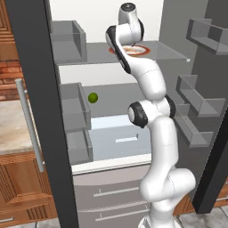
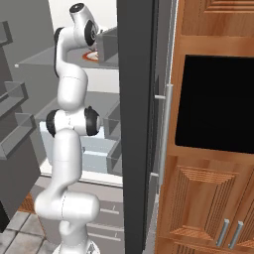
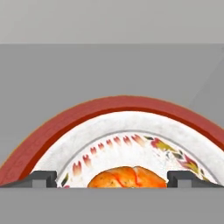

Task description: Retrieve the shrimp from the fridge and place it on the cutting board.

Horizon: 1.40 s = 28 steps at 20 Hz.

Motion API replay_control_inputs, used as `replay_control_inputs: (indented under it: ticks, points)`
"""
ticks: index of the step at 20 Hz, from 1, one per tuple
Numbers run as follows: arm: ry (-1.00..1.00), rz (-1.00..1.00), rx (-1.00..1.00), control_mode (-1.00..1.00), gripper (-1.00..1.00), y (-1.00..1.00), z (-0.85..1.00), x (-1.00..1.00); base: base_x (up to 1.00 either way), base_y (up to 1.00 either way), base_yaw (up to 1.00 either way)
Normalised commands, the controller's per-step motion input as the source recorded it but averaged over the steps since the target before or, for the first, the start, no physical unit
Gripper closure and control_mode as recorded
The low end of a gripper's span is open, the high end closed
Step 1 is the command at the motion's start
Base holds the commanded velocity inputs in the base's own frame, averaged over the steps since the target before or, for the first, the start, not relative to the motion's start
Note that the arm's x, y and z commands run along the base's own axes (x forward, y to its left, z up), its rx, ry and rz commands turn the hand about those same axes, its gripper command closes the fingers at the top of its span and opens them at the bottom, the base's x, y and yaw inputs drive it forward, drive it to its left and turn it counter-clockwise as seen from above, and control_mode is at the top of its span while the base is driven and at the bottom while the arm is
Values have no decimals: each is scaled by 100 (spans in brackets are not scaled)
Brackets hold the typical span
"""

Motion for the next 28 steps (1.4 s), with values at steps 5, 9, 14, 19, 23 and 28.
replay_control_inputs:
  ticks: [5,9,14,19,23,28]
  points:
    - [0,0,0,-100,-100,0,-6,0,0,0,0]
    - [0,0,-1,-100,-100,0,-33,0,0,0,0]
    - [0,0,0,-100,-100,0,-25,0,0,0,0]
    - [0,0,0,-100,-100,0,-17,0,0,0,0]
    - [-5,-1,1,-100,-100,-13,0,-24,0,0,0]
    - [-1,0,0,-100,-100,-5,-6,-13,0,0,0]
